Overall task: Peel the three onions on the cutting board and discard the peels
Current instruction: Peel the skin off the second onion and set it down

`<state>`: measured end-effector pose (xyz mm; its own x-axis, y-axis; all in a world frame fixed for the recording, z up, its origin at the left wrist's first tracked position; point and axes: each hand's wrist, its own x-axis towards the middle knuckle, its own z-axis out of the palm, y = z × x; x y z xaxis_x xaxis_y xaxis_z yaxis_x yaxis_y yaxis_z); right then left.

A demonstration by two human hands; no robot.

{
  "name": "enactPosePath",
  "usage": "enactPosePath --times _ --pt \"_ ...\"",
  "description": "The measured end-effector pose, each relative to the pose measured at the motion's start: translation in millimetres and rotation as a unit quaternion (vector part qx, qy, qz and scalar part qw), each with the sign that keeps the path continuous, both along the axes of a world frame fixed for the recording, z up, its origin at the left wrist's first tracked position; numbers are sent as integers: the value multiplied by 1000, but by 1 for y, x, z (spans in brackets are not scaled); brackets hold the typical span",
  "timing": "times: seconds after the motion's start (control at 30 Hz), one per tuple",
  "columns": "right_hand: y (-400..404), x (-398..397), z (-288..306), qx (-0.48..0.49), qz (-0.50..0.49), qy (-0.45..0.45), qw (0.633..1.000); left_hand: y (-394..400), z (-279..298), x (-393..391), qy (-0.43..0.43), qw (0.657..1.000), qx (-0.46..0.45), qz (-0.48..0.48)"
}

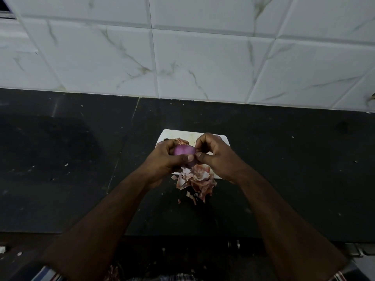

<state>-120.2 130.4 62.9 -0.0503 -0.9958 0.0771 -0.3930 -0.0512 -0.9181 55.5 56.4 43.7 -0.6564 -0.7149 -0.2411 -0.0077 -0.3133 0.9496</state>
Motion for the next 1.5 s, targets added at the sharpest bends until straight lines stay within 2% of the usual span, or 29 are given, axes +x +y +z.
enactPosePath --times 0.2,0.37,0.47,0.6,0.7,0.97,1.07,1.17,1.27,1.43,1.5 --pt "3 -3 0 -27 -57 -27 998 -6 -1 2 -13 1000 9 -3" --pt "1 -1 1 -83 -98 15 992 -8 1 1 -5 1000 19 8" --pt "0 0 0 -89 -90 38 991 -8 3 2 9 999 37 14" --pt "7 -3 -4 -54 -69 54 995 -11 2 5 64 993 90 32" --pt "12 -7 -14 -26 -70 101 992 -14 1 8 95 988 120 28" --pt "12 -11 -21 52 -94 156 982 -15 -4 10 121 975 186 22" --pt "10 -6 -12 13 -144 87 986 -14 -5 8 120 974 193 24" --pt "8 9 0 -50 -122 31 991 -13 -3 5 100 976 190 35" --pt "4 17 -1 -120 -77 96 985 -9 3 0 75 982 171 25" --pt "3 14 -15 -213 -125 159 956 -4 3 -2 68 982 169 49" --pt "6 11 -19 -201 -125 163 958 -4 2 -1 80 976 189 68"
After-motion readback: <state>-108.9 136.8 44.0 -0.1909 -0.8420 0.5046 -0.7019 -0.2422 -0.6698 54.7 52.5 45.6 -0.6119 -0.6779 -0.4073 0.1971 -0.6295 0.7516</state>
